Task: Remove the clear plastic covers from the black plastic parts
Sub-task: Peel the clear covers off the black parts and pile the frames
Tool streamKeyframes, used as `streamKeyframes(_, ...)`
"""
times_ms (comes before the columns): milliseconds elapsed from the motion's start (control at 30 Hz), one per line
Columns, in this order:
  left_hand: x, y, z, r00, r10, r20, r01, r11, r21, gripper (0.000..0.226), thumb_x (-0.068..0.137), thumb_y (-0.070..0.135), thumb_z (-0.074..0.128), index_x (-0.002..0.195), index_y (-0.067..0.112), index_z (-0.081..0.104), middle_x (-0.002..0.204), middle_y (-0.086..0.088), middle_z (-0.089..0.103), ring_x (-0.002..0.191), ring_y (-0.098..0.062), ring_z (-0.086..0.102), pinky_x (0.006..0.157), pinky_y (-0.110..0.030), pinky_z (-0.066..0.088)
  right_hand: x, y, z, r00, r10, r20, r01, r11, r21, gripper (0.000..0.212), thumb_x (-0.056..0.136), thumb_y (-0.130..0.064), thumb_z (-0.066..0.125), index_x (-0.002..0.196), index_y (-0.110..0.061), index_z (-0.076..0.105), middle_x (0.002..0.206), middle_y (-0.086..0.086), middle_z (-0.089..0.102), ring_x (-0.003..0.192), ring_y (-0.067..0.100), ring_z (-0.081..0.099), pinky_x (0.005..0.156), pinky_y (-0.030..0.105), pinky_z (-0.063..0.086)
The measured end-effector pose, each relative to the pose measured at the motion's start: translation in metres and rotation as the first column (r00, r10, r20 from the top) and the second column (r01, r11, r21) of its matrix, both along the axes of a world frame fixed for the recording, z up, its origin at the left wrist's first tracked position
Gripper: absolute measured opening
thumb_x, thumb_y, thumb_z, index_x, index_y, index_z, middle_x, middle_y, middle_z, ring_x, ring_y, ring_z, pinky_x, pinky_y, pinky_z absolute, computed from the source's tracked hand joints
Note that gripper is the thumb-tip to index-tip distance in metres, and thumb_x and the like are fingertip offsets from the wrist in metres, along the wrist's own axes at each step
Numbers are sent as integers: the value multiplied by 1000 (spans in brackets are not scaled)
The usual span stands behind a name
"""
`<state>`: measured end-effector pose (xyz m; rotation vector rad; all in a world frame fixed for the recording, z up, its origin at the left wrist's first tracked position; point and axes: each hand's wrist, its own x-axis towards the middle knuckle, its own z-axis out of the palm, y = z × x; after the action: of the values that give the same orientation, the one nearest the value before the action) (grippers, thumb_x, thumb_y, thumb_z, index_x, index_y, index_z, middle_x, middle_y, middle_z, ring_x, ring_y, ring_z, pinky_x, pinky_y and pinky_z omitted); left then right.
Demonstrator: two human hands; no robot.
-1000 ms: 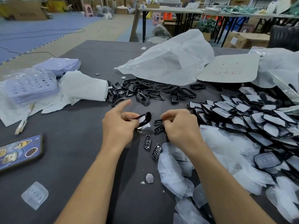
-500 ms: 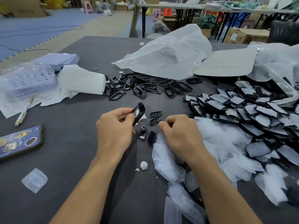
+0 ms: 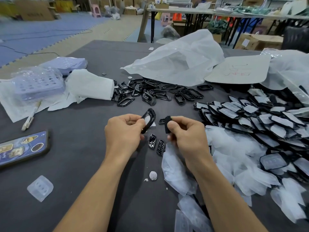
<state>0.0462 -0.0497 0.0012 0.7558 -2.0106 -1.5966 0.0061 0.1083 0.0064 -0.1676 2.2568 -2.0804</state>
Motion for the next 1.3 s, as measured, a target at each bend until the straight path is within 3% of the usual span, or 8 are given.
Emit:
streamKeyframes(100, -4, 4, -2, 997, -71, -22, 72, 994, 80, 5, 81, 24, 82, 80, 27, 79, 70, 5, 78, 55, -17, 74, 54, -24, 55, 2, 1, 5, 987, 98, 125, -61, 961, -268, 21, 96, 6, 62, 104, -10, 73, 62, 6, 66, 50, 16, 64, 49, 23, 53)
streamKeyframes(200, -6, 7, -3, 991, -124, -55, 132, 979, 153, 8, 86, 14, 78, 91, 21, 79, 77, 0, 80, 61, -22, 76, 55, -26, 57, 1, 1, 8, 978, 146, 147, -88, 936, -342, 25, 97, 8, 59, 111, -8, 72, 64, 7, 66, 54, 19, 68, 53, 24, 57)
streamKeyframes(400, -6, 9, -1, 977, -198, -76, 210, 952, 222, 27, 91, -5, 60, 107, 10, 77, 86, -5, 81, 70, -27, 78, 58, -23, 57, 1, 1, 10, 971, 191, 142, -117, 904, -411, 24, 98, 10, 56, 104, -7, 72, 72, 18, 72, 58, 21, 73, 57, 26, 62)
streamKeyframes(567, -2, 14, 3, 964, -245, -102, 263, 934, 240, 26, 93, -5, 61, 100, 13, 78, 81, -5, 80, 66, -19, 76, 58, -23, 58, 1, 1, 8, 977, 178, 114, -115, 901, -419, 16, 93, 9, 64, 98, -4, 72, 69, 17, 72, 55, 21, 71, 55, 24, 58)
streamKeyframes(667, -1, 16, 5, 965, -237, -109, 257, 933, 252, 29, 93, -5, 62, 92, 20, 78, 80, -3, 80, 61, -15, 73, 57, -23, 58, 1, 2, 7, 984, 144, 101, -93, 913, -396, 13, 90, 1, 73, 82, -9, 76, 67, 14, 71, 51, 19, 66, 50, 23, 54)
streamKeyframes(867, 1, 16, 8, 971, -212, -114, 237, 922, 306, 21, 93, -4, 66, 107, 9, 75, 83, -2, 81, 60, -13, 71, 59, -22, 60, -3, 6, 4, 999, -22, 37, 29, 979, -202, 34, 91, -19, 77, 58, -16, 70, 57, 7, 65, 42, 12, 45, 41, 22, 36)
streamKeyframes(1167, 3, 17, 11, 965, -230, -123, 259, 910, 324, 20, 93, -6, 66, 97, 11, 77, 77, -1, 79, 58, -11, 70, 57, -22, 59, -2, 4, 3, 997, -74, -8, 69, 958, -279, 13, 91, -5, 75, 80, -12, 74, 64, 9, 69, 47, 16, 56, 47, 22, 47)
streamKeyframes(1300, 2, 17, 11, 967, -231, -105, 253, 913, 321, 29, 96, -6, 60, 91, 17, 78, 77, -1, 79, 57, -12, 67, 59, -23, 59, -1, 7, 3, 981, -134, -144, 110, 981, -162, 11, 87, -6, 79, 83, -9, 69, 62, 6, 70, 47, 13, 57, 46, 21, 47)
